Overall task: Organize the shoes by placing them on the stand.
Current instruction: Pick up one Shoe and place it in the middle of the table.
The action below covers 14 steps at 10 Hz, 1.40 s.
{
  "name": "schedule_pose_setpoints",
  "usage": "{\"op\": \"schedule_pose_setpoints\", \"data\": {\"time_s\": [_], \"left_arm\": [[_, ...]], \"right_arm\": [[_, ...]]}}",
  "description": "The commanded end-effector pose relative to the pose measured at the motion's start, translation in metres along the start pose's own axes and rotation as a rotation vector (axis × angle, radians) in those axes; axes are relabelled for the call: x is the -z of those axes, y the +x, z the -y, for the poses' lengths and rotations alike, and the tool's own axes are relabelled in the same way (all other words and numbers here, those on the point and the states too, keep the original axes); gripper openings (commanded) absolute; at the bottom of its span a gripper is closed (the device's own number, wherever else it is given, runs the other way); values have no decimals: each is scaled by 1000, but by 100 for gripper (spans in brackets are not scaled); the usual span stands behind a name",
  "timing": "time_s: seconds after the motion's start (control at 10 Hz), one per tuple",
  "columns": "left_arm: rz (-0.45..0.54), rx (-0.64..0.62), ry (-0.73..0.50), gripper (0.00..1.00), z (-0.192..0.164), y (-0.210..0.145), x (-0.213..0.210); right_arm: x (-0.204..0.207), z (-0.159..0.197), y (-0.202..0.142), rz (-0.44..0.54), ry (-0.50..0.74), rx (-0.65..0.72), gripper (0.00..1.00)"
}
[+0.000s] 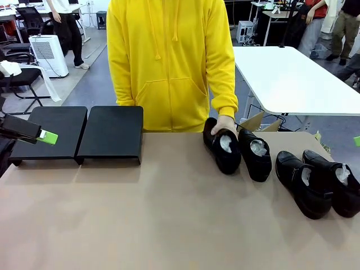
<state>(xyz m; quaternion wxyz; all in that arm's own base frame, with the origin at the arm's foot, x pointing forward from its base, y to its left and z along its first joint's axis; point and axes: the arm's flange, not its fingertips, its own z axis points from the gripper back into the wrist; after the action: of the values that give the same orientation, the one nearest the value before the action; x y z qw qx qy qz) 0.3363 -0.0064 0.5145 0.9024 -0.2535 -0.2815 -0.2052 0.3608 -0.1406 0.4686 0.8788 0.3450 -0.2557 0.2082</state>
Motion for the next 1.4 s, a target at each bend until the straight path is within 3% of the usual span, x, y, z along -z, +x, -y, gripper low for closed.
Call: {"op": "schedule_pose_setpoints", "data": {"time_s": [0.0,0.2,0.5,0.8,0.9,1.0,1.3], "left_arm": [[5,11,-16,100,-2,1,1],[5,11,-16,100,-2,1,1],[5,11,-16,100,-2,1,1],[5,11,-16,100,-2,1,1],[5,11,-16,100,-2,1,1],[5,11,-16,100,-2,1,1],[5,11,-16,100,-2,1,1]], "right_arm": [[1,3,3,32,22,-26,100],[6,-9,8,-22,-37,-1,100],[51,-30,47,-124,-359,63,100],[87,-35,58,-226,-508,116,100],[90,-33,57,-272,-537,153,100],[81,-36,60,-164,-464,52,100],[88,-33,57,-206,-495,87,100]]}}
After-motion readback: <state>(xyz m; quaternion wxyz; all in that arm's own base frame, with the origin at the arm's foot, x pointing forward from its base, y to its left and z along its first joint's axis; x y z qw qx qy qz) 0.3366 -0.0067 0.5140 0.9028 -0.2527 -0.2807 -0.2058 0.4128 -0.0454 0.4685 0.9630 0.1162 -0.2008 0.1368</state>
